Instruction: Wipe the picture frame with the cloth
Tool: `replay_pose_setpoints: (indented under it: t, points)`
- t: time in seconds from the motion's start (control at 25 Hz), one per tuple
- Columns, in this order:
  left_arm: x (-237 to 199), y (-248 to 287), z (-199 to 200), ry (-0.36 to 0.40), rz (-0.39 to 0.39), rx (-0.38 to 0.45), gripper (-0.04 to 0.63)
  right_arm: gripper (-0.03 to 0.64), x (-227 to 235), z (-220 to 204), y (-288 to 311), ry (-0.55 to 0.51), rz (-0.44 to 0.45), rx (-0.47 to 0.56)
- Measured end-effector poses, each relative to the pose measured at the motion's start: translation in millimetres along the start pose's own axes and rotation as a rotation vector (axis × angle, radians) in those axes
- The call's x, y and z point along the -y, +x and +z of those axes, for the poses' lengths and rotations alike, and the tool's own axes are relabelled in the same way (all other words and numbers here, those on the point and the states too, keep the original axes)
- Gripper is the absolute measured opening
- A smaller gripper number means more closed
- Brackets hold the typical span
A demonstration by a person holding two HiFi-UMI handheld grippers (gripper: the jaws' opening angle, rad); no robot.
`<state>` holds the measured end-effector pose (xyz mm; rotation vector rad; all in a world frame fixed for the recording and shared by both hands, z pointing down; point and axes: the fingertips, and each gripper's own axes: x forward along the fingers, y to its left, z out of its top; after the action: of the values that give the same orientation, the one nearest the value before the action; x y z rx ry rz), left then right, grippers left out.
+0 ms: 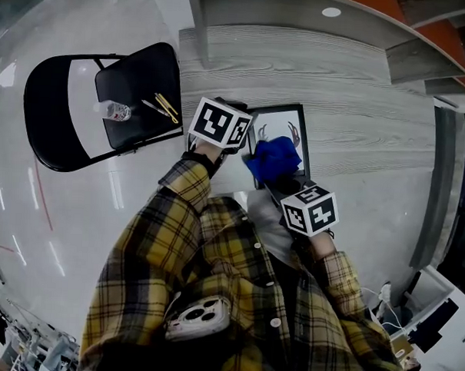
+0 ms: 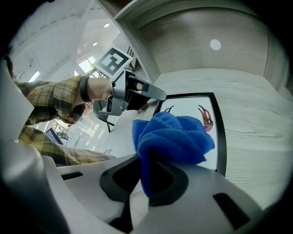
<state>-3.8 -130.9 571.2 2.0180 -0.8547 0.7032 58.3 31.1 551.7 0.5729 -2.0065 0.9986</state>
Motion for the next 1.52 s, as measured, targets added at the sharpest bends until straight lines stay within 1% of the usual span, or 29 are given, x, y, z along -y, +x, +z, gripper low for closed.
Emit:
replay_pose_setpoints:
  t: [0.16, 0.32, 0.48, 0.68, 0.8, 0.88, 0.96, 1.12, 1.24, 1.28, 1.4, 1.52]
  points:
    - [0, 1, 0, -0.002, 0.000, -0.001, 0.117, 0.048, -1, -14, -5, 0.024, 0.013, 0.005]
    - [0, 1, -1, 0.001, 0.001, -0.002, 0.117, 0.048, 0, 0, -17, 0.030, 0.013, 0.069]
    - [2, 1, -1, 0.005, 0.004, -0.001, 0.117, 0.048, 4, 38, -48, -0.003, -0.023, 0.179]
    - [1, 0, 0, 0.006, 0.007, 0.001, 0.117, 0.048, 13, 102, -82, -0.058, -0.063, 0.337]
    - [1, 1, -1, 0.009, 0.009, 0.001, 0.118, 0.048, 23, 140, -90, -0.083, -0.101, 0.423]
    - [1, 1, 0, 0.011, 0.009, 0.002, 0.118, 0.048, 35, 158, -84, -0.081, -0.126, 0.451]
    - [1, 0, 0, 0.011, 0.010, 0.003, 0.118, 0.048, 50, 165, -65, -0.066, -0.146, 0.436]
    - [2, 1, -1, 0.008, 0.009, 0.000, 0.118, 0.048, 82, 156, -19, -0.048, -0.198, 0.350]
    - [2, 1, 0, 0.009, 0.007, 0.000, 0.118, 0.048, 99, 150, 1, -0.101, -0.258, 0.294]
    - [2, 1, 1, 0.010, 0.008, 0.001, 0.117, 0.048, 102, 150, 4, -0.110, -0.264, 0.286]
    - [1, -1, 1, 0.012, 0.010, 0.004, 0.118, 0.048, 101, 151, 7, -0.062, -0.235, 0.265]
    - [0, 0, 0, 0.009, 0.010, 0.003, 0.117, 0.048, 100, 140, 8, -0.012, -0.204, 0.220]
